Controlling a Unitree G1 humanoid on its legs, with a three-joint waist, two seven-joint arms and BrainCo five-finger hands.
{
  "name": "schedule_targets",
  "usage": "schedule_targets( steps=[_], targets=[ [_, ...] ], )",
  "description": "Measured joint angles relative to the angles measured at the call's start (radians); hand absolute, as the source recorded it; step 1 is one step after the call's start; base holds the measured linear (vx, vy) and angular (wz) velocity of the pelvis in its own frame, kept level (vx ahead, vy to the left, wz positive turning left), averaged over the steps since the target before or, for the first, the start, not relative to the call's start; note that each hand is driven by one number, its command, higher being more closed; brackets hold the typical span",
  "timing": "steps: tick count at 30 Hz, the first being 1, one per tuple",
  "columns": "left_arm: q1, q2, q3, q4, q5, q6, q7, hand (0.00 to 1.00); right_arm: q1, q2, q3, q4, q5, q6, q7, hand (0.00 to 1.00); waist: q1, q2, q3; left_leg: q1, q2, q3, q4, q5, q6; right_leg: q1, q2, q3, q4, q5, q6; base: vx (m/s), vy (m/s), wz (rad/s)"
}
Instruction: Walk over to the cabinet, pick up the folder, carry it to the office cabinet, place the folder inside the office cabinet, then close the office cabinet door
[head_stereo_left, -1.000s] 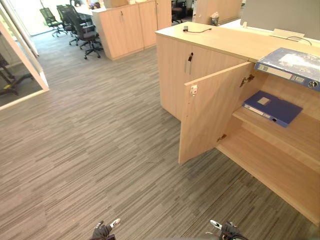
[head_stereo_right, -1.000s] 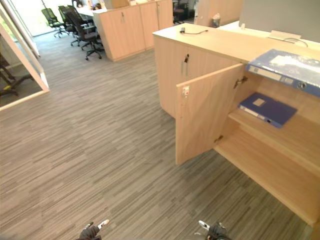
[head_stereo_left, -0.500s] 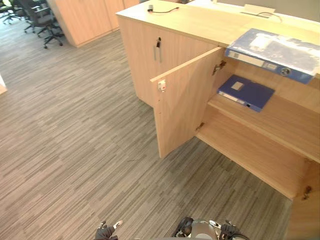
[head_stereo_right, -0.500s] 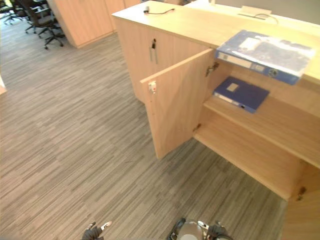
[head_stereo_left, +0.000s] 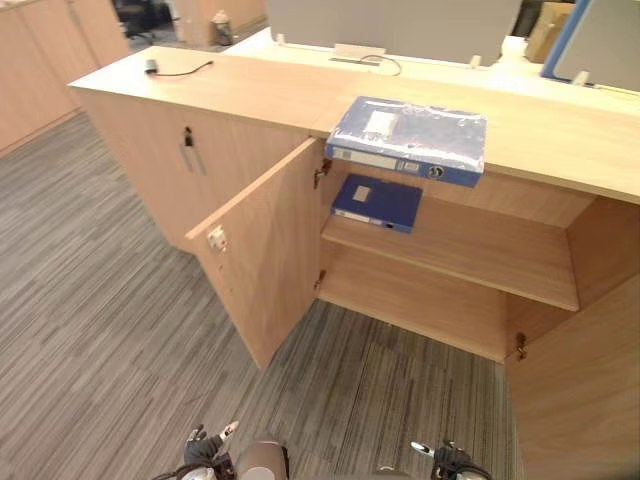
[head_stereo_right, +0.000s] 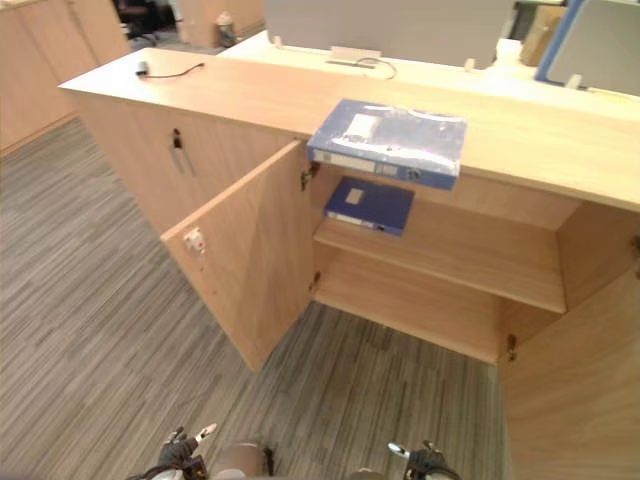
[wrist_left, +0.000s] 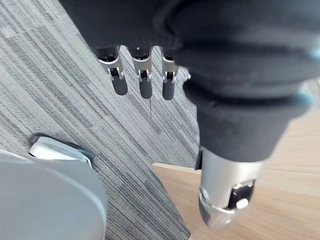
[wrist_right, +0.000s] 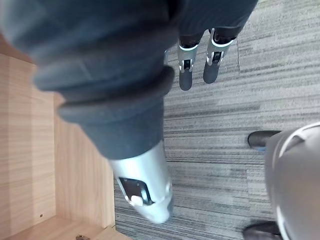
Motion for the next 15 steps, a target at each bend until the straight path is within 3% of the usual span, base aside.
schedule_targets(
  steps=[1, 3, 4, 6, 10, 15],
  targets=[
    [0.003, 0.0, 0.005, 0.001, -0.009, -0.002, 0.003, 0.0, -0.002, 0.014, 0.014, -0.001, -0.001, 0.0, 0.0, 0.0, -0.002, -0.012, -0.008, 0.025, -0.023, -0.006, -0.032, 0.076, 0.027, 0.014, -0.016, 0.025, -0.018, 0.002, 0.026, 0.3, 0.26, -0.67],
    [-0.002, 0.013, 0.003, 0.001, -0.013, -0.004, 0.008, 0.0, 0.006, 0.036, 0.008, -0.002, -0.004, 0.0, 0.002, 0.0, -0.005, -0.061, -0.026, 0.045, -0.065, 0.022, -0.076, 0.086, 0.052, 0.019, -0.067, 0.03, -0.047, 0.013, 0.056, 0.35, 0.227, -0.28],
    [-0.002, 0.012, 0.002, 0.001, -0.012, -0.004, 0.008, 0.0, 0.007, 0.038, 0.007, -0.002, -0.005, 0.001, 0.003, 0.0, -0.004, -0.068, -0.031, 0.059, -0.078, 0.037, -0.089, 0.09, 0.059, 0.024, -0.085, 0.035, -0.054, 0.025, 0.072, 0.33, 0.216, -0.27],
    [0.007, 0.014, 0.002, 0.002, -0.009, -0.004, 0.008, 0.0, 0.007, 0.043, 0.007, -0.015, -0.005, 0.0, 0.007, 0.0, -0.001, -0.066, -0.038, 0.115, -0.096, 0.072, -0.13, 0.086, 0.084, 0.046, -0.11, 0.06, -0.065, 0.044, 0.093, 0.3, 0.244, -0.49],
    [0.019, 0.031, -0.004, 0.011, -0.006, -0.004, 0.008, 0.0, 0.01, 0.068, 0.0, -0.019, -0.008, 0.002, 0.019, 0.0, -0.001, -0.064, -0.05, 0.181, -0.12, 0.113, -0.166, 0.084, 0.093, 0.063, -0.143, 0.079, -0.056, 0.052, 0.1, 0.15, 0.102, -0.47],
    [0.039, 0.022, -0.018, 0.011, 0.013, -0.004, 0.006, 0.0, 0.051, 0.073, -0.04, -0.019, -0.014, 0.006, 0.028, 0.0, -0.004, -0.031, -0.062, 0.234, -0.118, 0.124, -0.206, 0.086, 0.101, -0.002, -0.168, 0.127, 0.08, 0.038, 0.109, 0.05, 0.044, -0.35]
  ],
)
